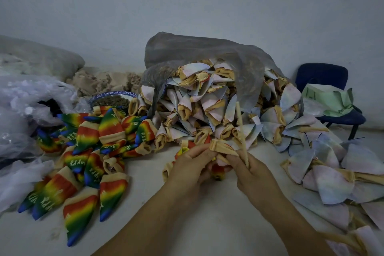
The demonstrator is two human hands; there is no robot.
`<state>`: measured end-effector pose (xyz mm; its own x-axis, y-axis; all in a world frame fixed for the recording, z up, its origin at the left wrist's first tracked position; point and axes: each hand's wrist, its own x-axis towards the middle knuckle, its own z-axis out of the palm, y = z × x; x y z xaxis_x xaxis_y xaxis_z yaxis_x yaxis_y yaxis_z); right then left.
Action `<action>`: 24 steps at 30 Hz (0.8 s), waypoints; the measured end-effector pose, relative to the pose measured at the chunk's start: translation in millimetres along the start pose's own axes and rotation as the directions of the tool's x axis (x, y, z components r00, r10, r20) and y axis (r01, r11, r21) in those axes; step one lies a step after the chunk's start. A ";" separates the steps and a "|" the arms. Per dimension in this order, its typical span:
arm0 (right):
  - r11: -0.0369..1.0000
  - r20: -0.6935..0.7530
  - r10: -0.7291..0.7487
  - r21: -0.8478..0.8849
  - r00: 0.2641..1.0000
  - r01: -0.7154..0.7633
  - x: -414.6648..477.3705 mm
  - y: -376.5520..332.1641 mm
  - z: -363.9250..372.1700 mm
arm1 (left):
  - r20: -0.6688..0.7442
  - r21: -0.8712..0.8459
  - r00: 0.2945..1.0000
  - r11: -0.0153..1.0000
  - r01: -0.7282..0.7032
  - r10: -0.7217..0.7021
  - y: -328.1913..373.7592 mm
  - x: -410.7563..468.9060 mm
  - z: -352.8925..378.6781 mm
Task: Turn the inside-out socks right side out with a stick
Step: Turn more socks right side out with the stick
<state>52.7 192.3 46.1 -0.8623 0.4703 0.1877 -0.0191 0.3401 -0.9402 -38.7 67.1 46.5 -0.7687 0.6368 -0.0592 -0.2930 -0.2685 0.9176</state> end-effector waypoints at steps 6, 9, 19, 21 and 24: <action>0.950 0.055 0.066 0.301 0.996 -0.080 0.9 -4.5 6.7 | 0.348 -0.485 0.924 0.813 0.322 -0.158 8.1 -1.1 -4.6; 0.961 0.017 0.033 0.274 0.999 -0.037 1.0 -5.2 12.4 | 0.343 -0.517 0.922 0.784 0.343 -0.178 8.8 -0.1 -4.3; 0.920 -0.080 0.068 0.391 0.994 -0.031 1.6 -5.0 14.7 | 0.237 -0.229 0.971 0.971 0.076 -0.021 -0.5 -2.7 5.6; 0.928 -0.090 0.073 0.371 0.993 -0.035 1.6 -3.1 14.0 | 0.165 -0.172 0.986 0.984 0.050 -0.022 -0.7 -3.1 4.4; 0.978 -0.133 0.084 0.201 0.988 -0.056 2.9 -1.0 12.3 | 0.099 -0.103 0.995 0.994 0.038 -0.028 0.0 -1.6 2.8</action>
<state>44.0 183.3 44.1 -0.7859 0.6014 0.1439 -0.0717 0.1424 -0.9872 -35.8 68.1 47.6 -0.7000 0.7127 -0.0453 -0.3790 -0.3170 0.8694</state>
